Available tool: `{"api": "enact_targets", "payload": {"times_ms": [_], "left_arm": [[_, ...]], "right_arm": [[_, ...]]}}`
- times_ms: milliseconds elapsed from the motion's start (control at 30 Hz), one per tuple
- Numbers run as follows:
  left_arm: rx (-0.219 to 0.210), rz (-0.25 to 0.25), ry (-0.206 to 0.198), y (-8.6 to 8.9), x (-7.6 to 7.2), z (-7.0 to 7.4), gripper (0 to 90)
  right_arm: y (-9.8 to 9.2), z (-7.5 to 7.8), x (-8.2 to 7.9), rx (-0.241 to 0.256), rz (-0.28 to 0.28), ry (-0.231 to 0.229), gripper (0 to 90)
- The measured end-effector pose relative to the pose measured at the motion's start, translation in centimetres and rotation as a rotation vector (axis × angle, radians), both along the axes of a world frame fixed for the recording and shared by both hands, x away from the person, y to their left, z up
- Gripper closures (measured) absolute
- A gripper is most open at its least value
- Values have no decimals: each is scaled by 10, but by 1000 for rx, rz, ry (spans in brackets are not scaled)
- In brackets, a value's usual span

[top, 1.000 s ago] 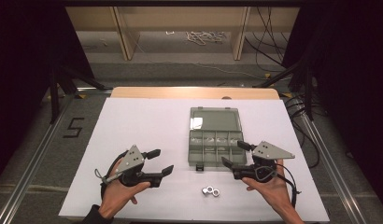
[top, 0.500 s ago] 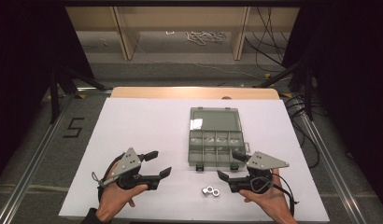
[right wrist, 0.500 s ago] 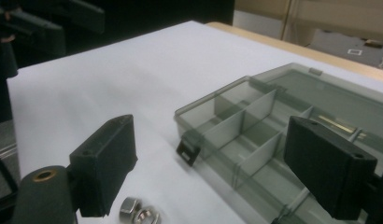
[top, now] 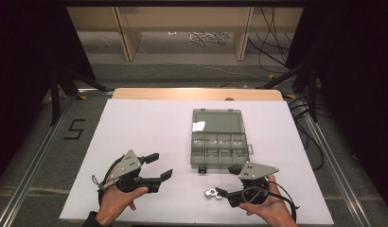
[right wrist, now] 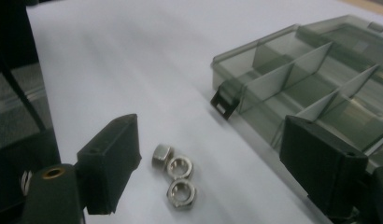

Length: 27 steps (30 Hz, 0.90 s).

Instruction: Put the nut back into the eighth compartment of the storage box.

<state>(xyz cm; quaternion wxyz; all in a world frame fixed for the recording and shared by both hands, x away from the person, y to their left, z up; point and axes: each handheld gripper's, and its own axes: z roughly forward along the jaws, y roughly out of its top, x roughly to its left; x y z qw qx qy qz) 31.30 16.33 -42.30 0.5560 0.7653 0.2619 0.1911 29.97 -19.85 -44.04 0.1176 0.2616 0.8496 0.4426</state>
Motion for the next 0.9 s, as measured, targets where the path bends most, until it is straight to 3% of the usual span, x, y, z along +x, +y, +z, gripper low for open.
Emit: {"api": "enact_targets", "payload": {"times_ms": [33,67,100,233,267,300,333,400,433,467,500,633,667,900], "left_arm": [[-4,2,4,0,0,0,257],[21,-23,-38,2,3,1,257],[-3,2,3,0,0,0,256],[-1,-5,7,-2,0,-1,252],[16,-38,-32,-1,4,-1,251],[19,-40,-33,-1,4,-1,250],[0,-11,7,-3,0,-2,249],[14,-12,-1,-2,1,-2,242],[19,-30,-17,-2,3,-3,238],[28,-27,-23,-2,3,-3,238],[4,-10,15,-4,0,-4,237],[28,-44,-27,-4,4,-4,230],[13,-14,11,-6,0,-5,230],[15,-20,0,-5,2,-6,228]], "right_arm": [[0,0,0,0,0,0,215],[2,-2,-1,-29,15,7,234],[3,-3,-1,-41,29,5,244],[6,-7,-2,-102,52,28,260],[6,-8,-2,-121,54,37,262],[7,-9,-1,-142,60,37,263],[8,-11,-1,-163,61,38,266],[9,-14,-1,-200,70,34,273],[10,-14,-1,-211,76,56,279],[11,-16,0,-209,83,41,288],[11,-17,0,-224,85,37,298],[16,-19,0,-247,99,67,331],[18,-20,0,-255,97,85,345],[23,-25,4,-310,115,110,423]]}}
